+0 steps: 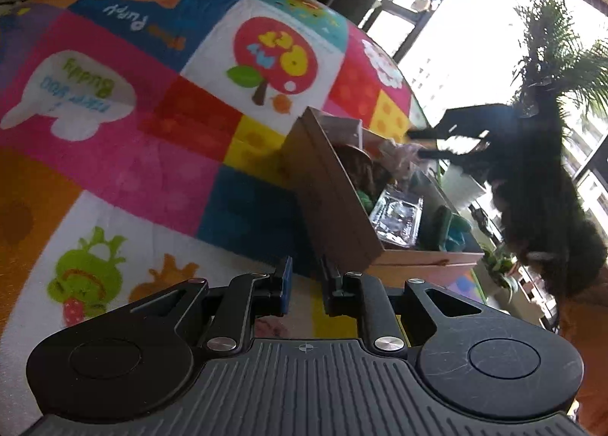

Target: Organize objects

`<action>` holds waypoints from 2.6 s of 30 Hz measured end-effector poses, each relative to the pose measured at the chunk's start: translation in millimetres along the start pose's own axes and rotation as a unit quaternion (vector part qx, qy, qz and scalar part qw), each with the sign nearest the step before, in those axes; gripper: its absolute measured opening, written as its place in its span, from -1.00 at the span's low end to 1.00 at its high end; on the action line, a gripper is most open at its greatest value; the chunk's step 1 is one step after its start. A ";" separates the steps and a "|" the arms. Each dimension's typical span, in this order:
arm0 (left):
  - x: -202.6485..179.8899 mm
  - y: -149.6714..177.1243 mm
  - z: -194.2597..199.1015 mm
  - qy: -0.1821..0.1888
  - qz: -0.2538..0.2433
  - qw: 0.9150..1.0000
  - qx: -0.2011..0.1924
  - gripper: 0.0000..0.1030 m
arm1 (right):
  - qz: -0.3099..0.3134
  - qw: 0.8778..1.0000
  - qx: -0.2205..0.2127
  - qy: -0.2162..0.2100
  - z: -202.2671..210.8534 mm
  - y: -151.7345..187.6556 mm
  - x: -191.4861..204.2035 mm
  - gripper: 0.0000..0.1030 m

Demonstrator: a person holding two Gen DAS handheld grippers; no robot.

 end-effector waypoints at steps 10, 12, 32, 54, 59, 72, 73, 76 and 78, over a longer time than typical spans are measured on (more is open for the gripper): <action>-14.8 2.0 -2.9 0.019 -0.007 1.000 0.000 -0.67 | 0.029 0.995 -0.024 0.095 -21.0 -5.0 -0.4 -0.59; -12.3 1.5 0.1 0.011 -0.008 1.000 -0.001 -0.67 | 0.031 0.995 -0.002 0.094 -40.0 3.2 6.7 -0.59; -52.8 -39.8 -77.7 -0.100 -0.071 0.991 0.061 -0.62 | 0.176 0.968 -0.153 0.088 105.1 104.6 -66.1 -0.01; 33.5 -38.6 -25.8 -0.240 -0.013 0.970 0.027 0.96 | 0.244 0.965 -0.096 0.008 60.7 162.6 16.7 0.12; 56.3 -52.6 -13.5 -0.259 -0.006 0.966 0.000 0.96 | 0.253 0.961 -0.107 0.018 53.4 158.1 60.0 0.15; 48.7 -43.8 13.0 -0.257 -0.004 0.965 -0.046 0.92 | 0.172 0.983 -0.063 0.012 56.9 146.8 50.3 0.36; 41.4 -40.0 22.6 -0.251 -0.004 0.966 -0.059 0.92 | 0.159 0.986 -0.058 0.006 61.3 150.2 43.7 0.41; 13.7 -22.7 49.4 -0.236 -0.017 0.968 -0.080 0.92 | 0.116 0.992 -0.042 -0.005 74.8 167.9 22.7 0.48; -5.8 -3.9 60.8 -0.216 -0.024 0.973 -0.079 0.92 | 0.091 0.995 -0.040 -0.016 86.0 184.6 13.7 0.52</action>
Point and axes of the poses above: each gripper's, at about its wrist camera, not at the fingertips, and z roughly against the way its jaws point, x to its left, y to its underside, the point moved 5 cm from there along -z, roughly the way its jaws point, and after that the axes turned 15 degrees about y, right-handed, at the moved point
